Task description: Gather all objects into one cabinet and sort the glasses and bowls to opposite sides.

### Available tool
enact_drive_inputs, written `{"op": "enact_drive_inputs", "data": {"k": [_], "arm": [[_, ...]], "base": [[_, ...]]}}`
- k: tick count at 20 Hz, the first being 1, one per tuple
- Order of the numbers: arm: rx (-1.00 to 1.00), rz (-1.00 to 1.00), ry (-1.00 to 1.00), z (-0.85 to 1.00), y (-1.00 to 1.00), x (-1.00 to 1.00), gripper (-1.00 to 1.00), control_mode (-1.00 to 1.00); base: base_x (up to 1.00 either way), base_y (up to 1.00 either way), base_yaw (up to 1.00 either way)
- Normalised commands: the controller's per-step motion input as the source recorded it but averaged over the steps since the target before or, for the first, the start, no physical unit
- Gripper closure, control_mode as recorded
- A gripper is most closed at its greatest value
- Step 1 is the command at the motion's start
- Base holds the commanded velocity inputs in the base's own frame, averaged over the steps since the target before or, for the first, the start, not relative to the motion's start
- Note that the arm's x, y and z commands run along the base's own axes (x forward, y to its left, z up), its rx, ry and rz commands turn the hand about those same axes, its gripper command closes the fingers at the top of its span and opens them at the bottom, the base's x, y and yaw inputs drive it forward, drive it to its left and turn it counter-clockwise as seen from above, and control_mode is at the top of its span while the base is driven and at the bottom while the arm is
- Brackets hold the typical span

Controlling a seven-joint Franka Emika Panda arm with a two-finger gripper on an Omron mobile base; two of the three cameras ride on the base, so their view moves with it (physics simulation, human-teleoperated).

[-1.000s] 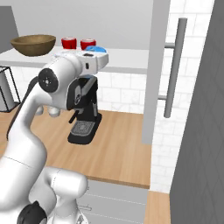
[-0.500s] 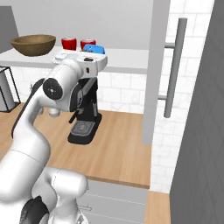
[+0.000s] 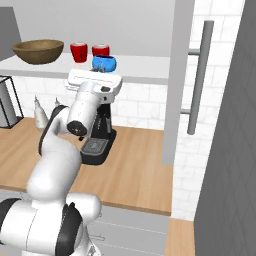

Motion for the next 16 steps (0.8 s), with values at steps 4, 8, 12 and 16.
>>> {"op": "enact_drive_inputs", "data": {"k": [4, 8, 12, 16], "arm": [[0.0, 0.0, -0.19, -0.07, -0.02, 0.39, 1.0, -1.0], [0.0, -0.05, -0.03, 0.0, -0.1, 0.17, 1.0, -1.0], [0.0, -0.08, 0.0, 0.0, -0.07, 0.16, 1.0, -1.0], [0.01, -0.01, -0.02, 0.0, 0.0, 0.16, 1.0, -1.0]], "base": [[0.0, 0.0, 0.0], [0.0, 0.0, 0.0], [0.0, 0.0, 0.0], [0.0, 0.0, 0.0]]}}
